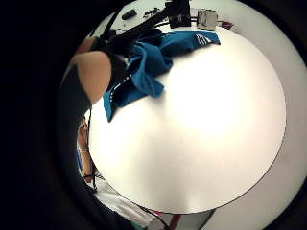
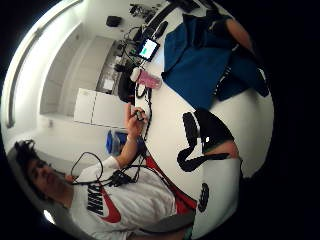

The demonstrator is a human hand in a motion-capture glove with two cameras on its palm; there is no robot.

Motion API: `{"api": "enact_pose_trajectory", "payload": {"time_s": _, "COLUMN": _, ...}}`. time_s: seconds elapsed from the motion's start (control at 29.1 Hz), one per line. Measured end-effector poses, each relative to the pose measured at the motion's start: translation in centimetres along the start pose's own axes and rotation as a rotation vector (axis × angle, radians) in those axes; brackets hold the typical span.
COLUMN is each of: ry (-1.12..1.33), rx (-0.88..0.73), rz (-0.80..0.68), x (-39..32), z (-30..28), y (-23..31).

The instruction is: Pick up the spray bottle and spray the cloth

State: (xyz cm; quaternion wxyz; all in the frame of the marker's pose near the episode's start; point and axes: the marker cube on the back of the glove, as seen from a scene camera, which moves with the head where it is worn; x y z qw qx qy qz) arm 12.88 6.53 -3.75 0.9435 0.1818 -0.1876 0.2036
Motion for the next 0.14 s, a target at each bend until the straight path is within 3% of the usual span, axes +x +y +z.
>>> {"api": "enact_pose_trajectory", "payload": {"time_s": 0.14, "ry": -0.008, "rx": -0.008, "rz": 0.016, "x": 0.30, "z": -0.04, "y": 0.38}}
